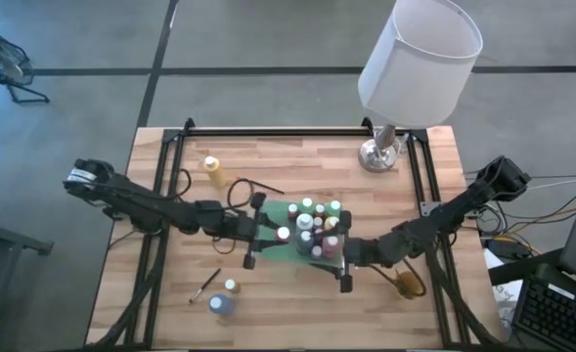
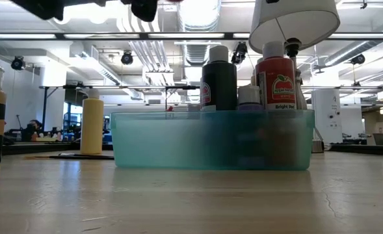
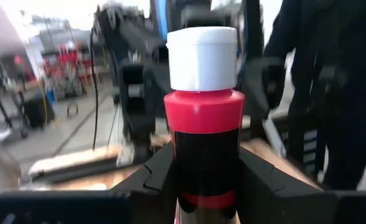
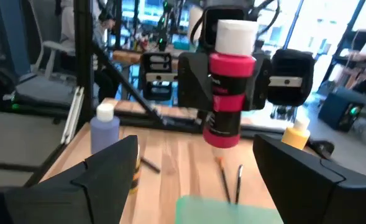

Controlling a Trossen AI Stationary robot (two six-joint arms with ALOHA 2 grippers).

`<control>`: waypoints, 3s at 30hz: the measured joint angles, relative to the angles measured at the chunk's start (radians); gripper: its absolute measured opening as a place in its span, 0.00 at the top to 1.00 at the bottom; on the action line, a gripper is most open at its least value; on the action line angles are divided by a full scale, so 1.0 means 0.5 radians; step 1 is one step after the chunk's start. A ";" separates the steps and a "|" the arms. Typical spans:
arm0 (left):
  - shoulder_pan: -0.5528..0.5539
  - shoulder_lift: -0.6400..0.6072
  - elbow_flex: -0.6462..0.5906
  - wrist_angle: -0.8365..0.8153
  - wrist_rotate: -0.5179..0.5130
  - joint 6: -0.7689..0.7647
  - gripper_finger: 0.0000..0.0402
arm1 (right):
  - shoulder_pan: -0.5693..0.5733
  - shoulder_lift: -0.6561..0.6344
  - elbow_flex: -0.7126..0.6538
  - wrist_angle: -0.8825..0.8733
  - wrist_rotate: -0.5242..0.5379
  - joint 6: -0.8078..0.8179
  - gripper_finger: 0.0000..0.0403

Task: Pick & Place Paint Supplies
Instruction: Put the red paint bottle into the green bin

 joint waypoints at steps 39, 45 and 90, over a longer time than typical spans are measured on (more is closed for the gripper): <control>0.042 0.399 0.273 0.228 0.154 0.057 0.70 | -0.163 0.139 0.014 0.439 -0.231 -0.244 0.30; 0.058 0.451 0.332 0.222 0.162 0.065 0.70 | -0.171 0.139 0.014 0.445 -0.231 -0.252 0.37; 0.084 0.279 0.503 -0.565 0.231 -0.043 0.56 | -0.181 0.091 0.016 0.269 -0.201 -0.203 0.67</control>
